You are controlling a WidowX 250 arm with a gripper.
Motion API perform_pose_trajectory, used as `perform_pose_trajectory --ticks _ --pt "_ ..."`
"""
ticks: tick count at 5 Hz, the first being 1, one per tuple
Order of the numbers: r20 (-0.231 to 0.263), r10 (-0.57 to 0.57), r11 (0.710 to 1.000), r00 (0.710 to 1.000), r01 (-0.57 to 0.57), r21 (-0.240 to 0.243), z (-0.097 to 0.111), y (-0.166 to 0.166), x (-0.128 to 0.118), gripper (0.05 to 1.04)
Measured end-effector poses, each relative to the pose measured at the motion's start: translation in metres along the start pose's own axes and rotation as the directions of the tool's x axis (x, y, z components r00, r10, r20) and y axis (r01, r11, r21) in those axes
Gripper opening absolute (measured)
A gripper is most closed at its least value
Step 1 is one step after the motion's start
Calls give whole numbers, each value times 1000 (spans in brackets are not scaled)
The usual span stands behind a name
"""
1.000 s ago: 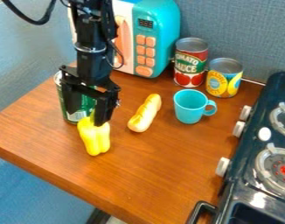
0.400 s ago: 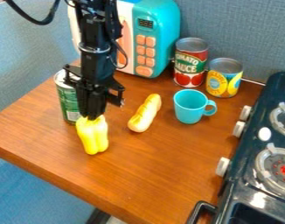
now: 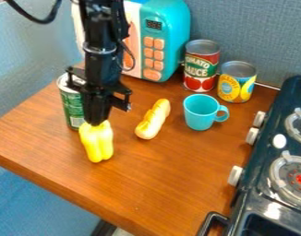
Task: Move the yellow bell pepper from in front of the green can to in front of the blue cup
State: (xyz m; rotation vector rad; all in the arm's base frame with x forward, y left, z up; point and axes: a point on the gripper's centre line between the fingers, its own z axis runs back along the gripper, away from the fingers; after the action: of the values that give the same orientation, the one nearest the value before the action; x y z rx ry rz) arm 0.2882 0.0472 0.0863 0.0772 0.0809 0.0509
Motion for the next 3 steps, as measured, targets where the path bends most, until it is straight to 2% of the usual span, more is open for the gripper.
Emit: perform_pose_trajectory --ticks 1,2,3 --pt "129 -95 993 987 84 85 52 -32 -3 101" --pt "171 -199 977 965 183 105 74 -70 -5 101" --pt "141 -330 943 933 320 89 67 -113 3 101"
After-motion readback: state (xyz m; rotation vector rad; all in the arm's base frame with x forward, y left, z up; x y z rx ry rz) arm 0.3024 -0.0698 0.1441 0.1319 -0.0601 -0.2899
